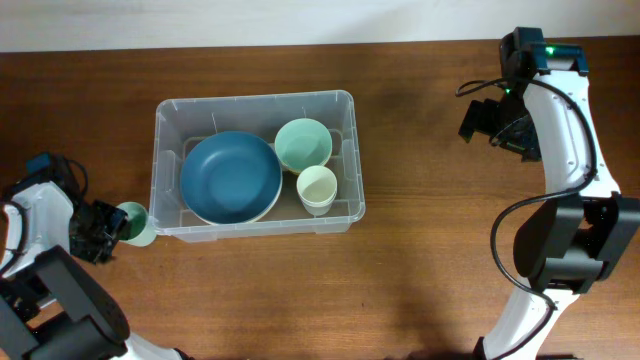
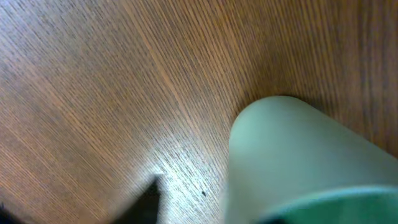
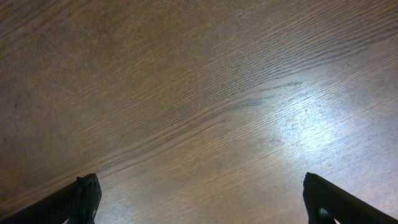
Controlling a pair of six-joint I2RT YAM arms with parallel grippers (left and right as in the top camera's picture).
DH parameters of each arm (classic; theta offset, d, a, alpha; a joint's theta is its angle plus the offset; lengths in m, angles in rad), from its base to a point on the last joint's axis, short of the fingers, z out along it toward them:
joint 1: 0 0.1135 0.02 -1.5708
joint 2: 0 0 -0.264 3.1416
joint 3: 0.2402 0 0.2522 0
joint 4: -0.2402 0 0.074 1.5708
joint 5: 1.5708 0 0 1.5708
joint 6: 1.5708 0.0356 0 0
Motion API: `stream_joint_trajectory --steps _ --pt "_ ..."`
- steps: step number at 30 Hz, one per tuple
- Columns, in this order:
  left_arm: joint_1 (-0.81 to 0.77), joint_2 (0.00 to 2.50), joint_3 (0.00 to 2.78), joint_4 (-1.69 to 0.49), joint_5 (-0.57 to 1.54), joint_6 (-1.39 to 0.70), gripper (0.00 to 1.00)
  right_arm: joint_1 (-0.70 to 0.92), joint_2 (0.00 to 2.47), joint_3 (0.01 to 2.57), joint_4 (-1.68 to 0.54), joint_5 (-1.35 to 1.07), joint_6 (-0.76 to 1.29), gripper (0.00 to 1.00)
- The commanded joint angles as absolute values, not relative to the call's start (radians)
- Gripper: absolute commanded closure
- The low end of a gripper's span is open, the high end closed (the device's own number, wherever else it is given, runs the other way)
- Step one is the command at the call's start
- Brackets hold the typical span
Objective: Pack container
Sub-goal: 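Move the left gripper left and grip the mint green cup, then lift the mint green cup and carry it over the bin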
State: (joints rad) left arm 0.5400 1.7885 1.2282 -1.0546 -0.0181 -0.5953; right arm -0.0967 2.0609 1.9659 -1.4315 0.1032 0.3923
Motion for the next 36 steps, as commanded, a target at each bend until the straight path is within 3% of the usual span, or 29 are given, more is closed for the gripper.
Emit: stream_joint_trajectory --steps 1,8,14,18,21,25,31,36 --pt "0.538 1.803 1.224 -1.051 -0.003 -0.587 0.99 -0.099 2.056 1.968 -1.431 0.105 0.397 0.01" --pt "0.554 1.802 1.319 -1.09 0.001 -0.586 0.99 -0.099 2.056 1.968 -1.431 0.105 0.397 0.01" --pt "0.589 1.796 1.666 -1.24 0.027 -0.572 0.99 -0.099 2.056 1.968 -1.431 0.105 0.397 0.01" --pt "0.532 1.779 1.94 -1.293 0.271 -0.297 0.99 -0.099 2.056 1.968 -1.431 0.105 0.397 0.01" --pt "0.426 1.752 2.084 -1.329 0.448 -0.136 0.99 -0.099 2.056 1.968 -1.431 0.105 0.397 0.01" --pt "0.198 1.712 2.127 -1.306 0.44 -0.028 0.99 -0.099 2.056 1.968 -1.431 0.105 0.397 0.01" --pt "-0.171 1.76 2.125 -1.336 0.24 0.031 0.99 -0.099 2.056 1.968 -1.431 0.105 0.397 0.01" --pt "-0.351 1.839 2.125 -1.392 0.133 0.032 0.99 -0.099 2.056 1.968 -1.431 0.105 0.397 0.01"
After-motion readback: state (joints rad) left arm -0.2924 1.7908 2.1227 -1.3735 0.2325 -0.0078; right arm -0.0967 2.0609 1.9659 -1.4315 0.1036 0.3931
